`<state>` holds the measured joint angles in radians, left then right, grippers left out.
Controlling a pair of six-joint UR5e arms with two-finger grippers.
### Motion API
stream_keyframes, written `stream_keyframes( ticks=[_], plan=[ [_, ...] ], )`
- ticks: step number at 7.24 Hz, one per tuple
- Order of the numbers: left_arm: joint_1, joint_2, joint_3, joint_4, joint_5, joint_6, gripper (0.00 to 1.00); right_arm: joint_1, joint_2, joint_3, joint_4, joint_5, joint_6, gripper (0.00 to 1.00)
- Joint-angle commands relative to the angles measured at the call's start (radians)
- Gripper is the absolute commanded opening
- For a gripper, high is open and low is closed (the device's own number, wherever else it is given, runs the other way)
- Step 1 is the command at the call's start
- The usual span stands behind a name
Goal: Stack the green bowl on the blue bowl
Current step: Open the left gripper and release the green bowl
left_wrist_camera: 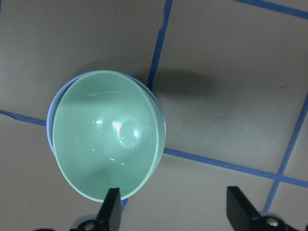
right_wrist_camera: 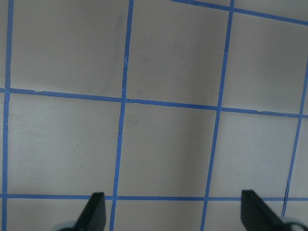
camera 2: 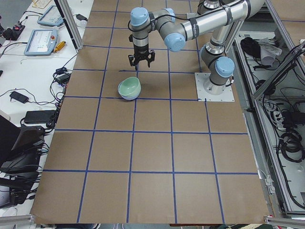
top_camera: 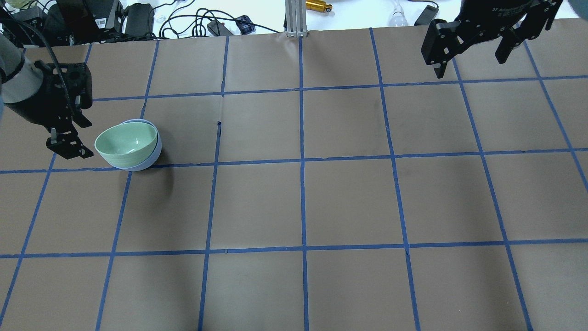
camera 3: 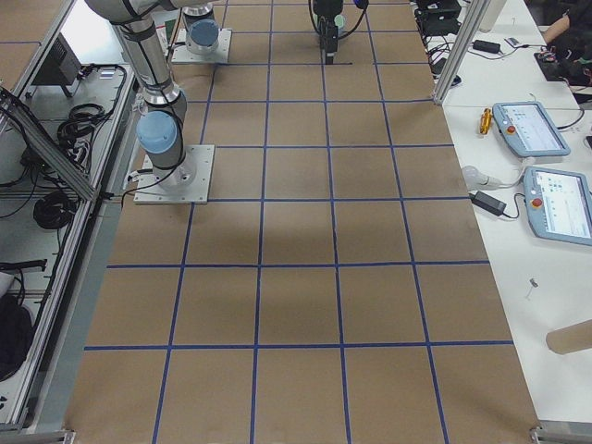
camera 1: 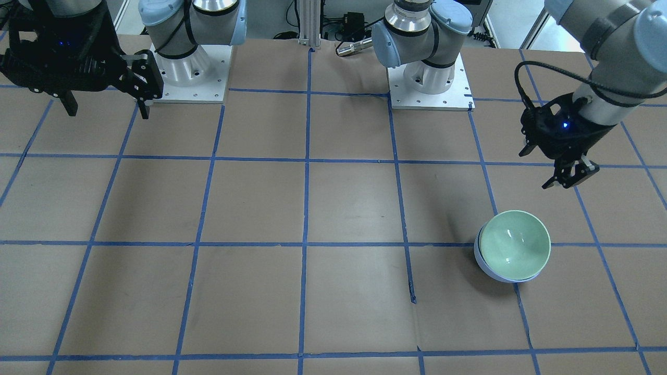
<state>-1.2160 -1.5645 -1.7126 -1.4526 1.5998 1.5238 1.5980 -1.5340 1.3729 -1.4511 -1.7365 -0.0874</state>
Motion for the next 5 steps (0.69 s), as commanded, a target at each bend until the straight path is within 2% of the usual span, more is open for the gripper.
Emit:
stream_keyframes(
  ticks=[1,3,5],
  plan=[
    [-0.080,0.040,0.076,-0.091,0.000,-0.326,0.81,0.000,0.000,0.000,0.000,0.000,0.000,1.00],
    [-0.187,0.072,0.077,-0.091,0.009,-0.741,0.81,0.000,0.000,0.000,0.000,0.000,0.000,1.00],
    [-0.214,0.107,0.076,-0.106,0.014,-1.070,0.87,0.000,0.000,0.000,0.000,0.000,0.000,1.00]
  ],
)
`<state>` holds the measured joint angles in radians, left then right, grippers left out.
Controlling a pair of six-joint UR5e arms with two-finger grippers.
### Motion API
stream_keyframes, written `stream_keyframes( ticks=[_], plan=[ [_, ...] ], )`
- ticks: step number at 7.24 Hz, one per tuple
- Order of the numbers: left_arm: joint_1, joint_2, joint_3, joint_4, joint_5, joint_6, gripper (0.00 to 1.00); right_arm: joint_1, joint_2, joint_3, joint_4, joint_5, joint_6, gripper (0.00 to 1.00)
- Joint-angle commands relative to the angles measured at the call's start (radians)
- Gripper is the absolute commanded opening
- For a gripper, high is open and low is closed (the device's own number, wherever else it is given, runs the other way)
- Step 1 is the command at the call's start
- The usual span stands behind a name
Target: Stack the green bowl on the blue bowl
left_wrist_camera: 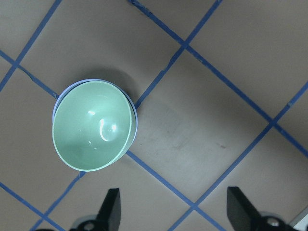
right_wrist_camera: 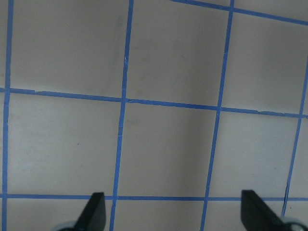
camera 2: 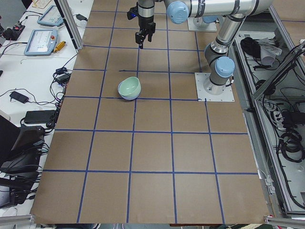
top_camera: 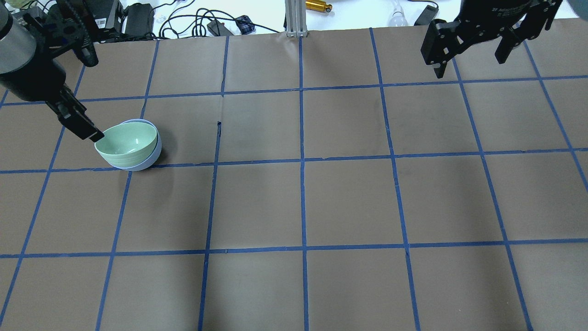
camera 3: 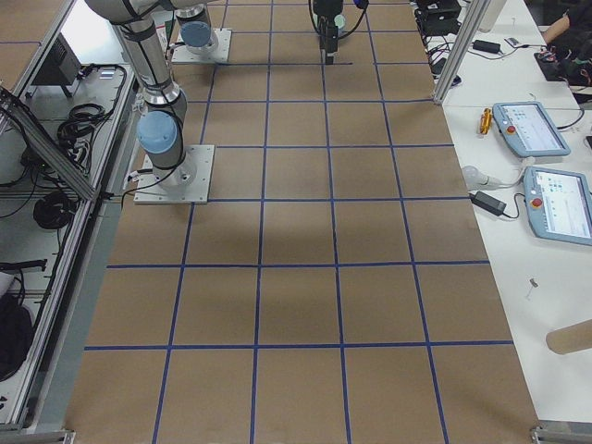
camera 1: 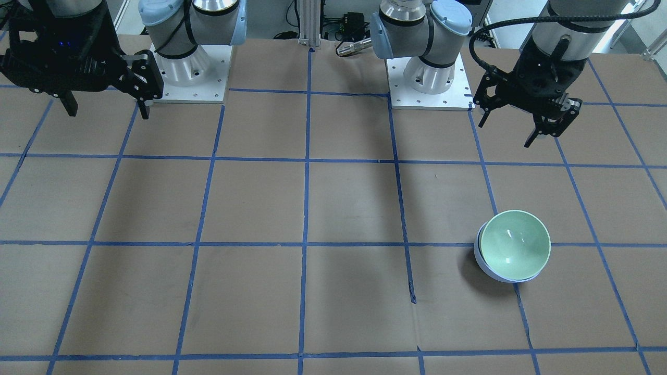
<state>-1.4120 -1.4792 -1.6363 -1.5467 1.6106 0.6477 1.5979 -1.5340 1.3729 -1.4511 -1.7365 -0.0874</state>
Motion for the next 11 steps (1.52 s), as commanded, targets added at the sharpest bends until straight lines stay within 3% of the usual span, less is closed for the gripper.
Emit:
stream_keyframes(
  ticks=[1,6,8,11],
  plan=[
    [-0.018,0.033,-0.001,-0.016,0.000,-0.339,0.88,-0.001,0.000,0.000,0.000,0.000,0.000,1.00],
    [-0.171,0.022,-0.007,-0.016,-0.001,-0.693,0.93,0.000,0.000,0.000,0.000,0.000,0.000,1.00],
    [-0.173,0.028,0.001,-0.015,-0.003,-0.669,1.00,-0.001,0.000,0.000,0.000,0.000,0.000,1.00],
    [-0.159,0.016,0.038,-0.015,-0.011,-0.625,1.00,0.000,0.000,0.000,0.000,0.000,0.000,1.00]
  ],
)
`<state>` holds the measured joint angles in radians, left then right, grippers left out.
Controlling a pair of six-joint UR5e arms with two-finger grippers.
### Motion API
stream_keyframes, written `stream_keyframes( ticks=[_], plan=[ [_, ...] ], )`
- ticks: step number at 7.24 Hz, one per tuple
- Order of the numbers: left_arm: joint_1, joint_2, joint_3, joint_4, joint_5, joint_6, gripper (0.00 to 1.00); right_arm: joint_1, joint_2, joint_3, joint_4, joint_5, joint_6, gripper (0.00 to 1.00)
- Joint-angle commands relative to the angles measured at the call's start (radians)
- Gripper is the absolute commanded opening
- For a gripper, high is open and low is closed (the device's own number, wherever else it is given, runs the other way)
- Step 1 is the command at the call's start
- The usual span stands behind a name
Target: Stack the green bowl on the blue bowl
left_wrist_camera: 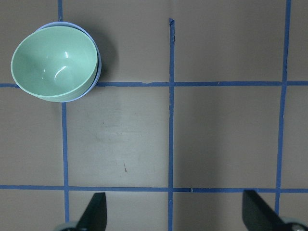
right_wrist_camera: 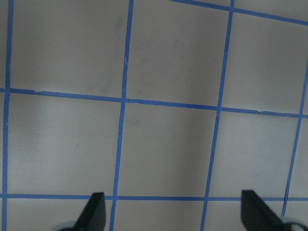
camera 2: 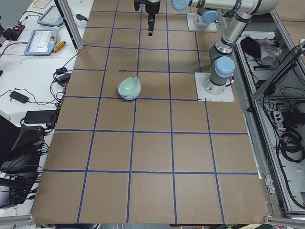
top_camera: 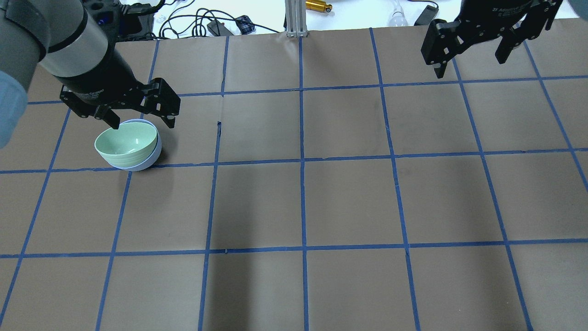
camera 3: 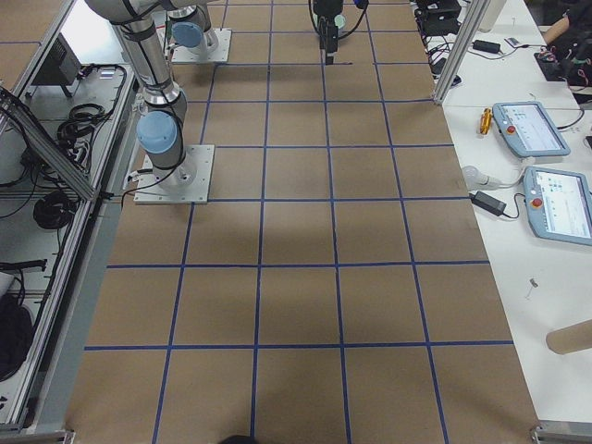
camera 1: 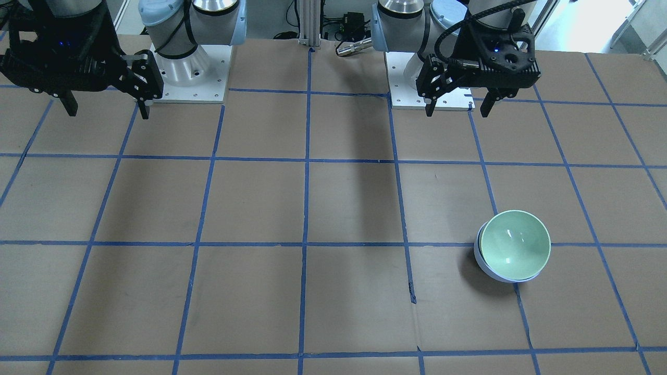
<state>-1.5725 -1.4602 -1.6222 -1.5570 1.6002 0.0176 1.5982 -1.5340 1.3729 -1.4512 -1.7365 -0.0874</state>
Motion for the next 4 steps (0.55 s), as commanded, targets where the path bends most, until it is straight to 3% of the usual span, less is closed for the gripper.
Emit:
stream_keyframes(
  ticks=[1,4],
  plan=[
    [0.003,-0.005,0.048,-0.035,0.001,0.005,1.00,0.000,0.000,0.000,0.000,0.000,0.000,1.00],
    [-0.001,0.001,0.053,-0.044,-0.003,-0.005,1.00,-0.001,0.000,0.000,0.000,0.000,0.000,1.00]
  ],
)
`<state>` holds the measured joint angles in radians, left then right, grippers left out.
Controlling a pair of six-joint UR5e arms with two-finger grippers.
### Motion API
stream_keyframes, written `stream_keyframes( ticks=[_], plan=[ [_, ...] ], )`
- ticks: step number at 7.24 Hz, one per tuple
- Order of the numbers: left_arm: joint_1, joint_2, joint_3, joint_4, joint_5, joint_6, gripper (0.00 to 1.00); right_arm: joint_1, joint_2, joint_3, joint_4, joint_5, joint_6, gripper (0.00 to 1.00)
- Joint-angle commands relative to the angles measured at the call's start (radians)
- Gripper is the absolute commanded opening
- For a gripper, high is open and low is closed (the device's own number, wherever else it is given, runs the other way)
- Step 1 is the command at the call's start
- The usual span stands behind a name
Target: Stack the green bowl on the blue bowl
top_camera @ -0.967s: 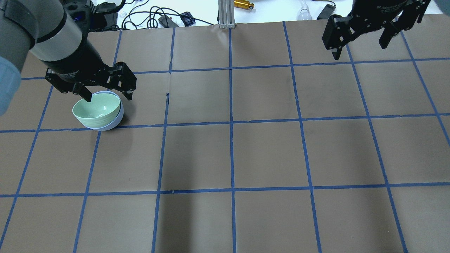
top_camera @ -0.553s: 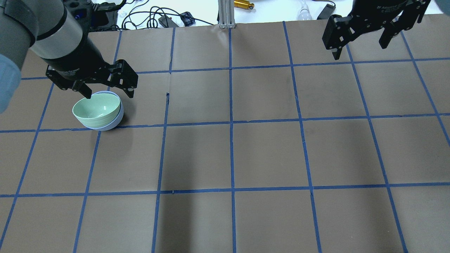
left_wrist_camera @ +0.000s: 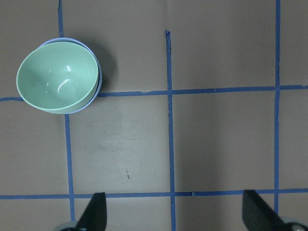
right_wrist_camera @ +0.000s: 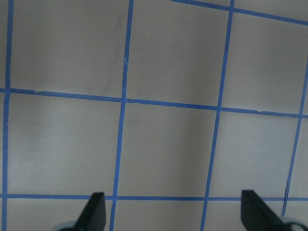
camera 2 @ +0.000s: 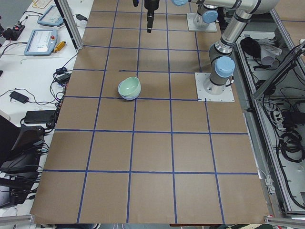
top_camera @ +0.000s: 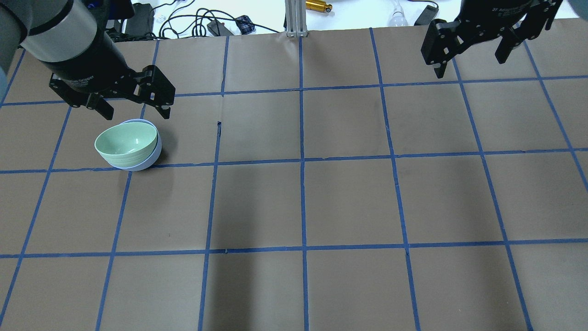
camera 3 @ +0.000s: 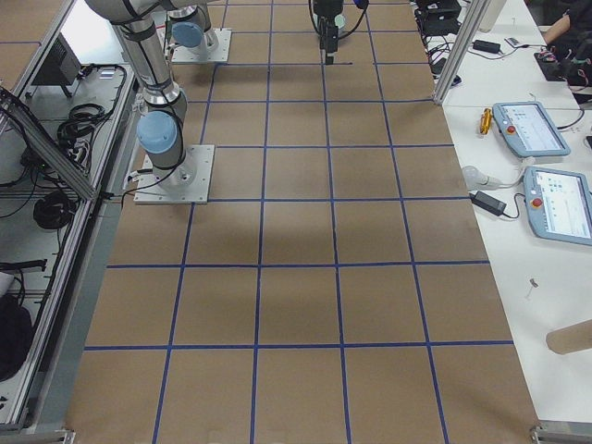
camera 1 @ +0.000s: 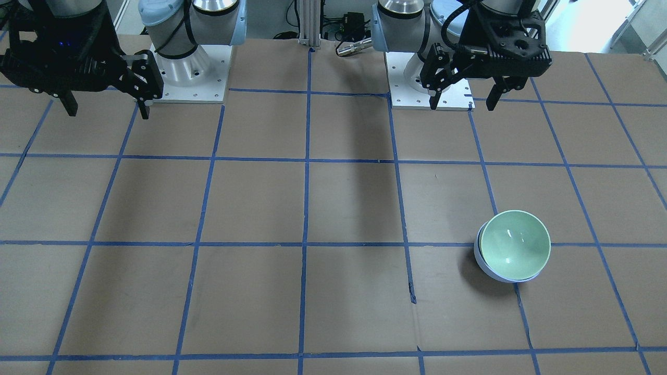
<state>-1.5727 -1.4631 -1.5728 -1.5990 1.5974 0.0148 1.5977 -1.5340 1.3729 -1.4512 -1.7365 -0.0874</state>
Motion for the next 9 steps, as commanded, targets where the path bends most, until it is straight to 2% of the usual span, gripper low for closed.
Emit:
stream_keyframes(
  ticks=[1,9],
  plan=[
    [0.000,0.003,0.013,-0.004,0.000,-0.003,1.00,0.001,0.000,0.000,0.000,0.000,0.000,1.00],
    [0.000,-0.037,0.014,-0.081,0.003,-0.012,1.00,0.001,0.000,0.000,0.000,0.000,0.000,1.00]
  ],
)
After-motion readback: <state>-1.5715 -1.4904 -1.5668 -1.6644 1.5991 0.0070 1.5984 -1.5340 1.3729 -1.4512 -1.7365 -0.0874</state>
